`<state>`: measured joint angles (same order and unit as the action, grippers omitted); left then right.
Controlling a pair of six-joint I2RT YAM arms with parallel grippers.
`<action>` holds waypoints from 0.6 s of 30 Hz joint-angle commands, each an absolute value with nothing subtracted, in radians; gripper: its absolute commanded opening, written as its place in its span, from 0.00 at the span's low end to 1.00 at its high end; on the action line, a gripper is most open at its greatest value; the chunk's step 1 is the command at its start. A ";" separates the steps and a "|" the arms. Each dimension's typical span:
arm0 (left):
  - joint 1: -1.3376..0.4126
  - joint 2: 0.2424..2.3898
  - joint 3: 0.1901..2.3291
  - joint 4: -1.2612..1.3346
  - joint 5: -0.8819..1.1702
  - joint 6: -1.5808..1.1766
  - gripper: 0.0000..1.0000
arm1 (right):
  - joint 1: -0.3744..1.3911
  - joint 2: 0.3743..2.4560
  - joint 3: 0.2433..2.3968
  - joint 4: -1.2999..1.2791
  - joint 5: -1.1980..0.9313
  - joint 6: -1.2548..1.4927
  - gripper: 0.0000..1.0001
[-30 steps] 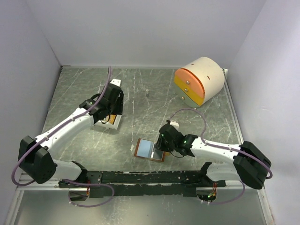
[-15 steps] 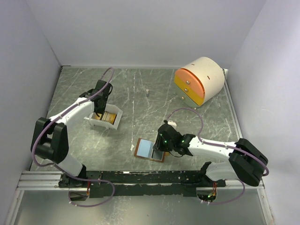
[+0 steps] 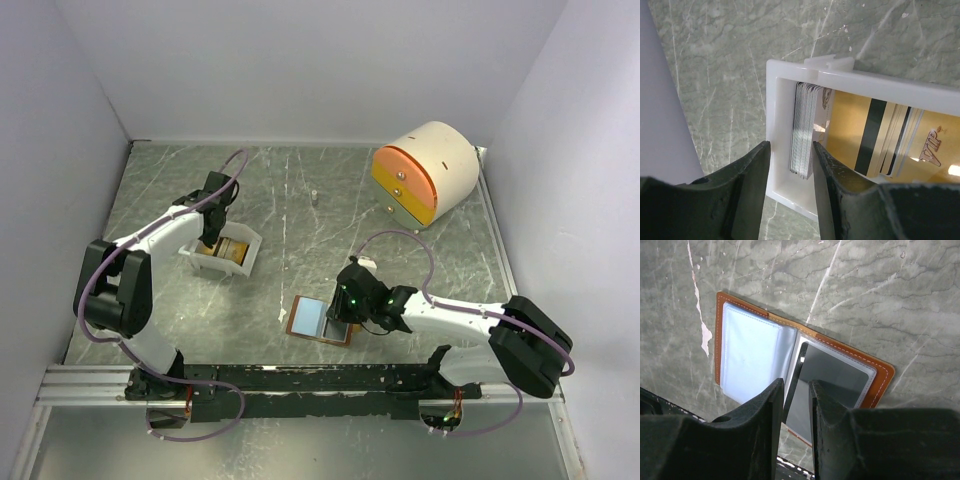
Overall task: Put the credit cards into the card holder
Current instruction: Pick up the credit card from the storage box.
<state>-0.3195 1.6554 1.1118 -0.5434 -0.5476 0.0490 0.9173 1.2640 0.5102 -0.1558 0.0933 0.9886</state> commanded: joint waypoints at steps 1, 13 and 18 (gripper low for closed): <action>-0.318 1.660 1.132 -0.515 -0.508 0.053 0.48 | 0.914 1.265 0.512 -0.140 0.102 0.986 0.27; -0.334 1.603 1.178 -0.516 -0.513 0.040 0.57 | 0.915 1.285 0.520 -0.136 0.097 0.980 0.27; -0.334 1.611 1.164 -0.493 -0.498 0.058 0.47 | 0.915 1.295 0.526 -0.135 0.094 0.980 0.27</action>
